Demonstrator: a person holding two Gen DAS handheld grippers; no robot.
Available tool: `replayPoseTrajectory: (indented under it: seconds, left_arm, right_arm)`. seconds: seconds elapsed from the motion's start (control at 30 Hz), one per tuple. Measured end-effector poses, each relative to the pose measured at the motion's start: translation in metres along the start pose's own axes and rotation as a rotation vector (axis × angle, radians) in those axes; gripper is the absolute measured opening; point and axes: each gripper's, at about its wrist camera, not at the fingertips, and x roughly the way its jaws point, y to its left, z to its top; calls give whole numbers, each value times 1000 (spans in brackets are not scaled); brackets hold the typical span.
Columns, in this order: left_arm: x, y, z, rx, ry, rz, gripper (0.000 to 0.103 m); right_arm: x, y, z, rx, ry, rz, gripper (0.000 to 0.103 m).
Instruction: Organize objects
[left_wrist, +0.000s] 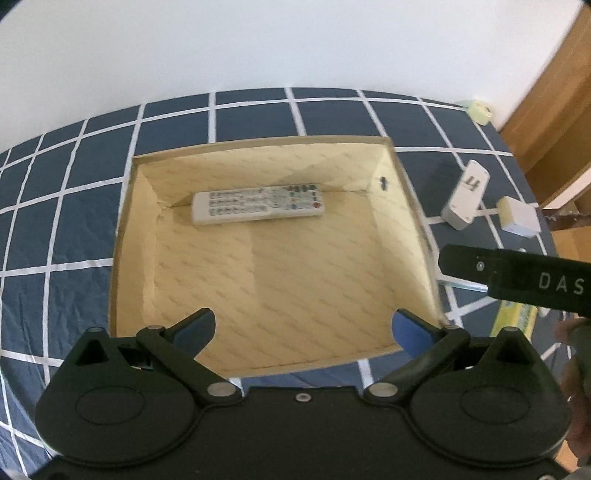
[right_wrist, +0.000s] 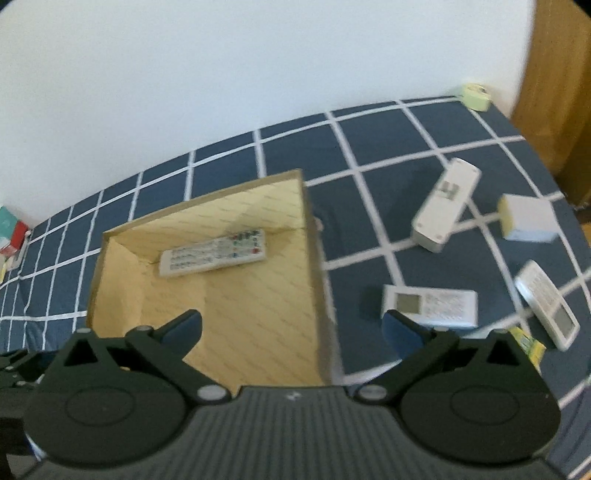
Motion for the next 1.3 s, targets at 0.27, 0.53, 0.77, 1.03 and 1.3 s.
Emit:
replayPoseTrajectory:
  seconds: [0.27,0.53,0.77,1.03,1.3]
  left_arm:
    - [-5,-34,-12,55,6,-27,103]
    - [-2,-72,-12,117,-5,-46,103]
    - [8,-109,0,156,-10,-44,103]
    - [29,-144,14,178,21,-30,103]
    - [58,-180,28,217,66,-21,103]
  right_arm:
    - [-22,-37,-18,60,-5,-49,103]
    - [-36,-74,-25,105,-16,-80,103]
    - [-39,-107,-15,134,-20,-81,103]
    - [-32,-135,4,136,-4,-78,103]
    - [-16,-169,17,166,19,-76,103]
